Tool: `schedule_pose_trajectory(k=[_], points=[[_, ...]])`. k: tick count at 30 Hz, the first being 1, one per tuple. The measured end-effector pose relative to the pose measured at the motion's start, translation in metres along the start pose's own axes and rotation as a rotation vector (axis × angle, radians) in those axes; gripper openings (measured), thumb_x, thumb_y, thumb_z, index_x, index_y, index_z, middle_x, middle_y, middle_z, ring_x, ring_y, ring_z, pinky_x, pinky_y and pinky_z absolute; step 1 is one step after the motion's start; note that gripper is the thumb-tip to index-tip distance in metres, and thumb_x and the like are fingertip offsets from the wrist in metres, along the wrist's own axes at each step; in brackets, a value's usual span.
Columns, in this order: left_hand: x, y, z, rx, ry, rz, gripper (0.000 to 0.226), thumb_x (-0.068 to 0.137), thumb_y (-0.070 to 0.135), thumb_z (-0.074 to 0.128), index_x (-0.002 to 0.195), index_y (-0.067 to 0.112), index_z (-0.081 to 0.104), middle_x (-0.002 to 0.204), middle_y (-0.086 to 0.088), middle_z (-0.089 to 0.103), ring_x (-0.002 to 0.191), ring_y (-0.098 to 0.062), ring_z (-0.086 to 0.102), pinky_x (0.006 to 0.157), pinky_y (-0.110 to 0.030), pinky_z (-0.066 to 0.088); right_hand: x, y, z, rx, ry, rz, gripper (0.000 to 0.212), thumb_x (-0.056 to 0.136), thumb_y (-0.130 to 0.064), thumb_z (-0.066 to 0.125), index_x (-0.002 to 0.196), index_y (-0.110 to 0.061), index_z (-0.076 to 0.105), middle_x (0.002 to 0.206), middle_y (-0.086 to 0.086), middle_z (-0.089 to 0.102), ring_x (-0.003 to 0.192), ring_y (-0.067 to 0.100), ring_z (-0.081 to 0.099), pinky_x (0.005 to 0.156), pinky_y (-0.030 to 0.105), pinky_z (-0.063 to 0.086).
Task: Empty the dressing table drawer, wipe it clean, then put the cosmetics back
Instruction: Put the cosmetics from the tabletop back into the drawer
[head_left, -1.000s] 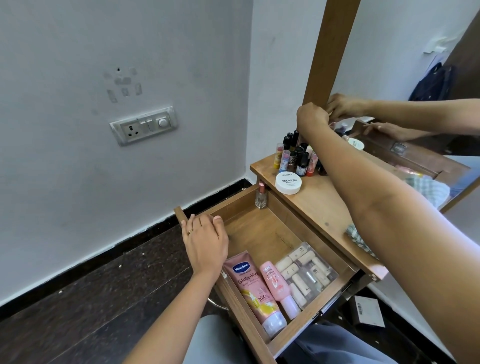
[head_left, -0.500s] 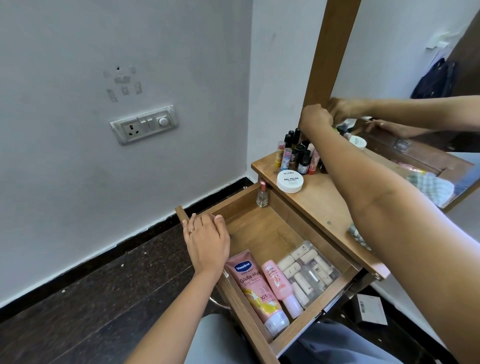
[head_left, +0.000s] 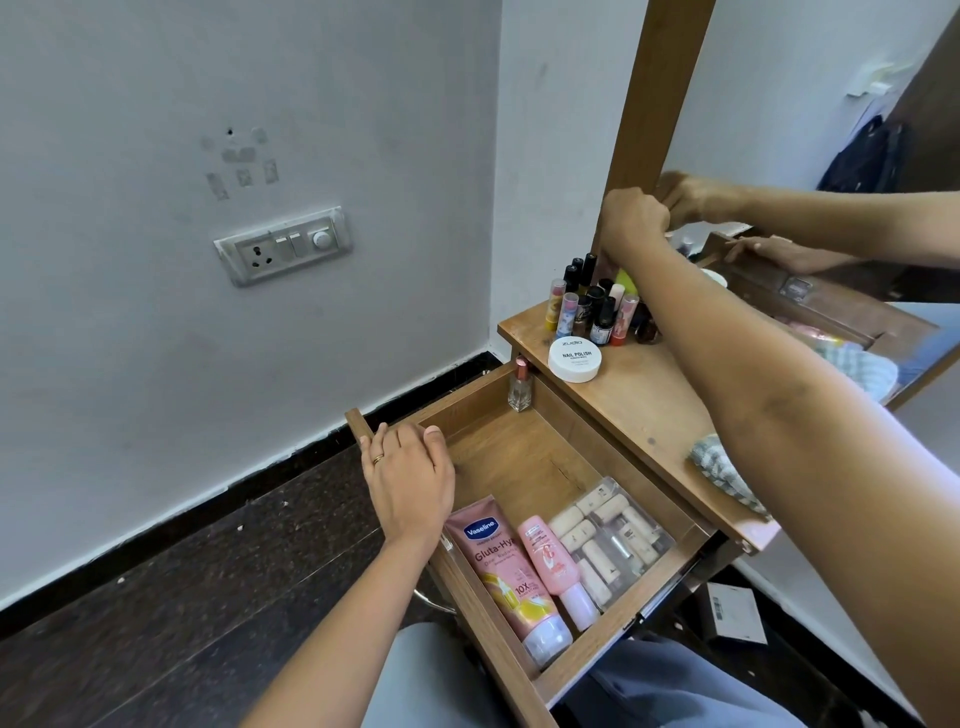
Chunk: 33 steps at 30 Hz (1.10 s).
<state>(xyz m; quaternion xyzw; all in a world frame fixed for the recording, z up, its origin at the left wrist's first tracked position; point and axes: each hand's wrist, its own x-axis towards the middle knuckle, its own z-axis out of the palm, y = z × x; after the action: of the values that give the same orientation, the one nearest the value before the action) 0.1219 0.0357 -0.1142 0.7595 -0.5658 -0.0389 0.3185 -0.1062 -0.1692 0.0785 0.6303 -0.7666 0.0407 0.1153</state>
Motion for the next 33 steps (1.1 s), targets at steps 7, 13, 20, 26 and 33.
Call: schedule_pose_trajectory(k=[7,13,20,26,33], points=[[0.001,0.0,0.0,0.007,-0.025,-0.009,0.042,0.101,0.031,0.033,0.103,0.008,0.067,0.116,-0.011,0.067,0.126,-0.028,0.05,0.118,-0.044,0.021,0.0,-0.001,-0.063,-0.019,0.172,-0.062,0.03,0.083,0.01,0.055,0.111,0.003,0.06,0.117,0.021,0.061,0.109,0.04,0.06,0.08,0.04,0.049],[0.001,0.0,0.0,0.01,-0.018,-0.001,0.05,0.099,0.035,0.027,0.104,0.005,0.067,0.116,-0.013,0.067,0.125,-0.029,0.052,0.117,-0.044,0.021,-0.04,-0.009,-0.119,0.152,0.218,-0.11,0.038,0.077,-0.014,0.078,0.107,0.001,0.061,0.11,0.019,0.063,0.103,0.038,0.062,0.078,0.041,0.05],[0.0,0.002,-0.001,0.006,-0.014,-0.007,0.05,0.099,0.034,0.028,0.106,0.004,0.067,0.116,-0.015,0.067,0.124,-0.031,0.052,0.117,-0.045,0.022,-0.127,-0.043,-0.054,0.299,-0.081,-0.297,0.023,0.071,-0.016,0.076,0.092,-0.008,0.069,0.084,0.007,0.063,0.085,0.028,0.065,0.062,0.029,0.044],[0.0,0.003,-0.001,0.005,-0.018,-0.02,0.05,0.098,0.033,0.027,0.108,0.003,0.066,0.117,-0.015,0.066,0.126,-0.03,0.05,0.117,-0.044,0.021,-0.168,-0.057,0.053,0.273,-0.211,-0.306,0.02,0.077,-0.006,0.066,0.096,-0.004,0.061,0.099,0.014,0.062,0.094,0.036,0.062,0.067,0.034,0.044],[0.0,0.002,-0.002,0.003,-0.018,-0.019,0.053,0.095,0.034,0.025,0.107,0.005,0.067,0.117,-0.014,0.066,0.128,-0.028,0.049,0.118,-0.044,0.019,-0.167,-0.067,0.094,0.091,-0.12,-0.339,0.027,0.083,0.001,0.06,0.109,-0.001,0.054,0.105,0.014,0.068,0.099,0.034,0.066,0.067,0.033,0.047]])
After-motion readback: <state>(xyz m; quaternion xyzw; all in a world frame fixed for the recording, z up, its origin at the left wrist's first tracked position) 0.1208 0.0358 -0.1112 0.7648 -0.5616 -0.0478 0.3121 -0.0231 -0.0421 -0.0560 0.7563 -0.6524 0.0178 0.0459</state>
